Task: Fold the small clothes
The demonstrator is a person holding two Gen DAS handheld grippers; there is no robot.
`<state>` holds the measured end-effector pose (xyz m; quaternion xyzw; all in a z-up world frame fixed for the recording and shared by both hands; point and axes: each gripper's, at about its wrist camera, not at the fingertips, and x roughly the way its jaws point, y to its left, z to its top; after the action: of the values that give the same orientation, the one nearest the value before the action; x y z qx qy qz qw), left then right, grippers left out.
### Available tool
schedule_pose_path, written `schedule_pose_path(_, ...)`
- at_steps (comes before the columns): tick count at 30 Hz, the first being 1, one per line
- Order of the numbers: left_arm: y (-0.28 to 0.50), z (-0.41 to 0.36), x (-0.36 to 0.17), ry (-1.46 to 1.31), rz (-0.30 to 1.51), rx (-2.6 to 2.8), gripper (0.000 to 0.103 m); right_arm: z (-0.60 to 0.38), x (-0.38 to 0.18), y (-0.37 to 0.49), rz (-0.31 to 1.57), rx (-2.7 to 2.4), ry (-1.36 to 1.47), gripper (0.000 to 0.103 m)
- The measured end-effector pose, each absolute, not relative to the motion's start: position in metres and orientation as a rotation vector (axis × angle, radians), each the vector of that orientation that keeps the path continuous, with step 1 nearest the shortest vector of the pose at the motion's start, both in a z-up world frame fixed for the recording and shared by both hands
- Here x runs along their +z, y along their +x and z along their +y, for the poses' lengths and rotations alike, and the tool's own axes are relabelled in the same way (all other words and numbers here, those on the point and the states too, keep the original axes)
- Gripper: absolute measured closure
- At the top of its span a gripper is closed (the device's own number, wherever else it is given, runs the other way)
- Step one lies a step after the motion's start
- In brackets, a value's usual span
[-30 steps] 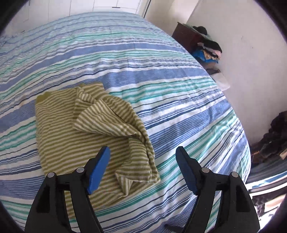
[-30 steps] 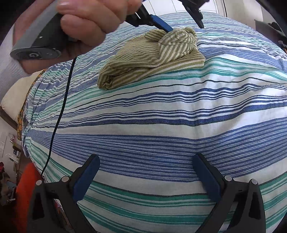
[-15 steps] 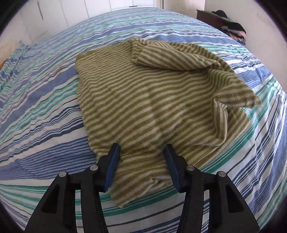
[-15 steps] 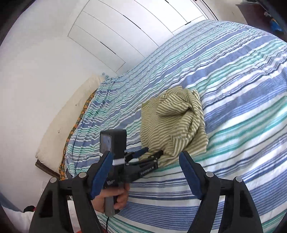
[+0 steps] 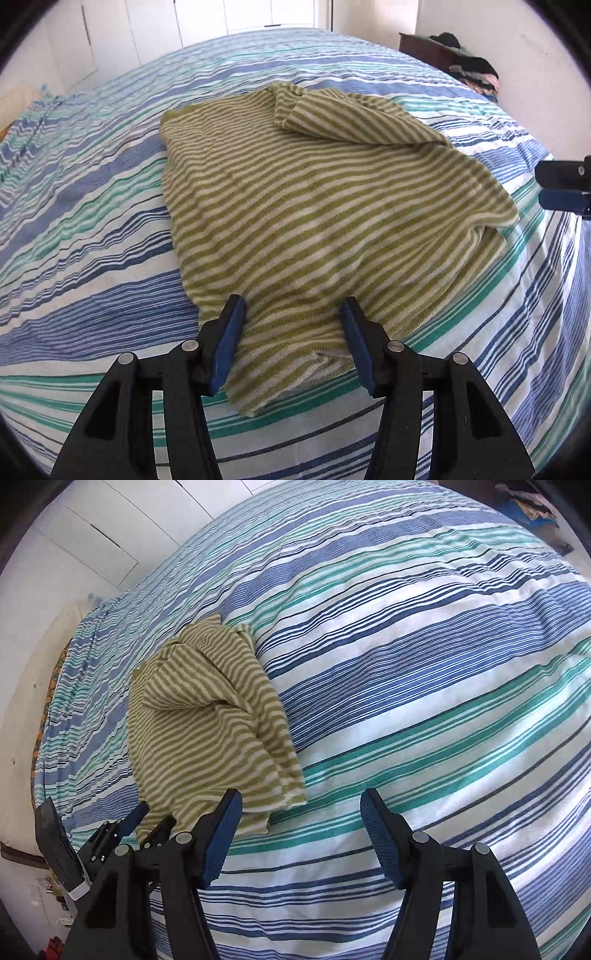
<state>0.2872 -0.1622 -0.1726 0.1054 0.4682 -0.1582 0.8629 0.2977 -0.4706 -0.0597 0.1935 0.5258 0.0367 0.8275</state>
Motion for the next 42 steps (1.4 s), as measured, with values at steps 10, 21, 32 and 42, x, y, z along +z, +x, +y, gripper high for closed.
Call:
schedule_pose_path(10, 0.281, -0.161, -0.174, 0.214, 0.952, -0.338, 0.046, -0.357, -0.101, 0.430, 1.284, 0.502, 0.443, 0.030)
schedule_pose_path(21, 0.276, -0.165, -0.175, 0.222, 0.935, -0.322, 0.042, -0.433, -0.019, 0.428, 0.966, 0.297, 0.299, 0.032)
schedule_pose_path(32, 0.280, -0.170, -0.173, 0.236, 0.965, -0.291, 0.041, -0.414, -0.112, 0.303, 1.138, 0.414, 0.157, 0.030)
schedule_pose_path(42, 0.278, -0.151, -0.146, 0.143, 1.024, -0.316, 0.027, -0.430, -0.099, 0.290, 1.189, 0.431, 0.151, 0.030)
